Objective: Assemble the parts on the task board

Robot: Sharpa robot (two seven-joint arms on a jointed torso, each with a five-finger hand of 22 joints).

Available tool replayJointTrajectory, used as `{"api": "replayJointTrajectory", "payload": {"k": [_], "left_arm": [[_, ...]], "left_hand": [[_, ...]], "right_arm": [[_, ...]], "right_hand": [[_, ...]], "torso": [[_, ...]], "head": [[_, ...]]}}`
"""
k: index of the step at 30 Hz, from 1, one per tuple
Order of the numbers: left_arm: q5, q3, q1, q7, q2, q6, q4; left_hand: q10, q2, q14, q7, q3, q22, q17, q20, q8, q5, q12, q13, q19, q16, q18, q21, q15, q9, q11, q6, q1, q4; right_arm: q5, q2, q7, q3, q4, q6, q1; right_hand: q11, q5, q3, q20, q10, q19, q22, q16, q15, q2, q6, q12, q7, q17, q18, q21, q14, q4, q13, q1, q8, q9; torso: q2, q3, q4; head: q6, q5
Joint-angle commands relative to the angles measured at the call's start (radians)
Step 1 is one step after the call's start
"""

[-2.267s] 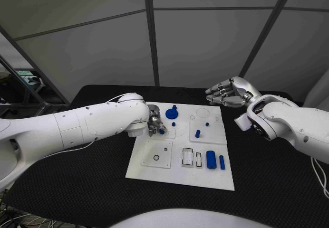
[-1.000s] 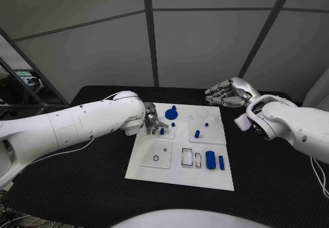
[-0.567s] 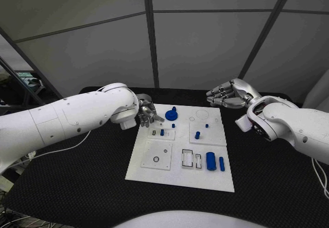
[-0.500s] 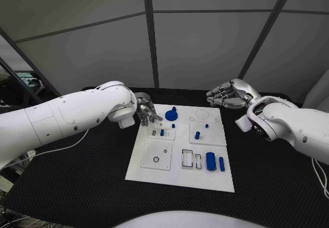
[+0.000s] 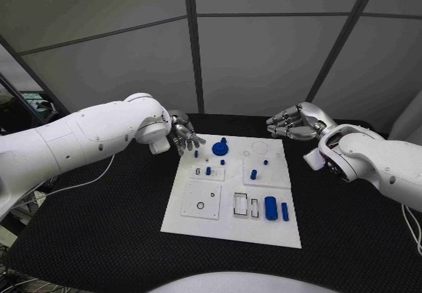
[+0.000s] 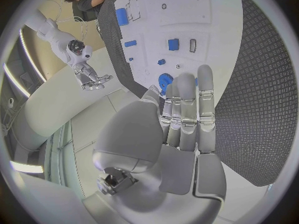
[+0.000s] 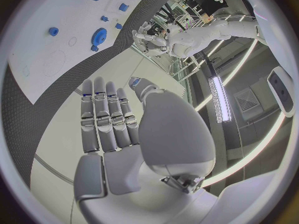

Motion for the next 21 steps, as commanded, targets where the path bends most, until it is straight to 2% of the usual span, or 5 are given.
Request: {"api": "replayJointTrajectory", "payload": {"k": [1, 4, 7, 14, 21], "left_arm": [[-0.071, -0.003, 0.005, 0.038, 0.026, 0.044, -0.044], [-0.137, -0.005, 0.007, 0.035, 0.058, 0.054, -0.091], [-0.208, -0.007, 0.008, 0.034, 0.087, 0.065, -0.130], [-0.282, -0.010, 0.009, 0.028, 0.121, 0.093, -0.176], [-0.335, -0.017, 0.009, 0.027, 0.141, 0.111, -0.206]], "left_hand": [[-0.018, 0.007, 0.020, -0.006, -0.010, 0.319, 0.326, -0.009, 0.160, -0.003, 0.263, 0.232, 0.051, 0.436, -0.064, 0.300, -0.008, 0.103, -0.027, -0.046, -0.027, 0.000], [0.115, 0.024, 0.105, -0.028, -0.029, 0.567, 0.494, -0.016, 0.254, -0.002, 0.494, 0.515, 0.147, 0.621, -0.098, 0.520, -0.029, 0.168, -0.049, -0.059, -0.078, 0.003], [0.163, 0.014, 0.130, -0.037, -0.064, 0.663, 0.546, -0.024, 0.298, -0.005, 0.570, 0.618, 0.184, 0.669, -0.115, 0.600, -0.038, 0.202, -0.057, -0.061, -0.117, 0.002], [0.227, -0.008, 0.146, -0.050, -0.122, 0.738, 0.580, -0.034, 0.325, -0.010, 0.638, 0.726, 0.217, 0.697, -0.129, 0.661, -0.048, 0.230, -0.070, -0.045, -0.157, 0.006], [0.217, -0.010, 0.146, -0.043, -0.156, 0.736, 0.578, -0.036, 0.300, -0.010, 0.633, 0.718, 0.211, 0.696, -0.128, 0.657, -0.047, 0.233, -0.066, -0.072, -0.178, 0.007]], "right_arm": [[0.004, 0.001, 0.005, 0.001, 0.001, 0.006, 0.002], [0.004, 0.002, 0.003, 0.001, 0.001, 0.006, 0.002], [0.004, 0.002, 0.001, 0.001, 0.002, 0.006, 0.002], [0.004, 0.003, -0.002, 0.001, 0.004, 0.006, 0.002], [0.004, 0.004, -0.004, 0.001, 0.004, 0.006, 0.002]], "right_hand": [[-0.001, 0.001, 0.003, 0.007, 0.003, 0.003, -0.002, -0.006, 0.000, 0.003, 0.005, -0.003, 0.004, -0.002, 0.003, -0.005, -0.010, -0.002, -0.002, -0.001, 0.004, 0.000], [0.000, 0.002, 0.003, 0.007, 0.002, 0.003, -0.003, -0.006, 0.000, 0.003, 0.004, -0.003, 0.004, -0.003, 0.003, -0.006, -0.010, -0.002, -0.002, -0.001, 0.003, 0.000], [0.001, 0.003, 0.002, 0.008, 0.001, 0.004, -0.005, -0.005, 0.001, 0.002, 0.002, -0.005, 0.006, -0.005, 0.003, -0.009, -0.011, -0.001, -0.002, -0.004, 0.002, -0.001], [0.002, 0.005, 0.002, 0.009, -0.001, 0.005, -0.007, -0.005, 0.002, 0.002, -0.002, -0.007, 0.007, -0.008, 0.003, -0.013, -0.013, 0.000, -0.002, -0.006, -0.001, -0.002], [0.003, 0.006, 0.002, 0.010, -0.002, 0.005, -0.009, -0.005, 0.003, 0.002, -0.004, -0.008, 0.008, -0.010, 0.003, -0.015, -0.014, 0.000, -0.002, -0.008, -0.002, -0.002]], "torso": [[0.005, -0.0019, -0.0015], [0.009, -0.0023, -0.0023], [0.014, -0.0024, -0.0025], [0.022, -0.0040, -0.0039], [0.020, -0.0038, -0.0018]], "head": [[0.003, 0.005], [0.005, 0.008], [0.007, 0.008], [0.010, 0.013], [0.004, 0.013]]}}
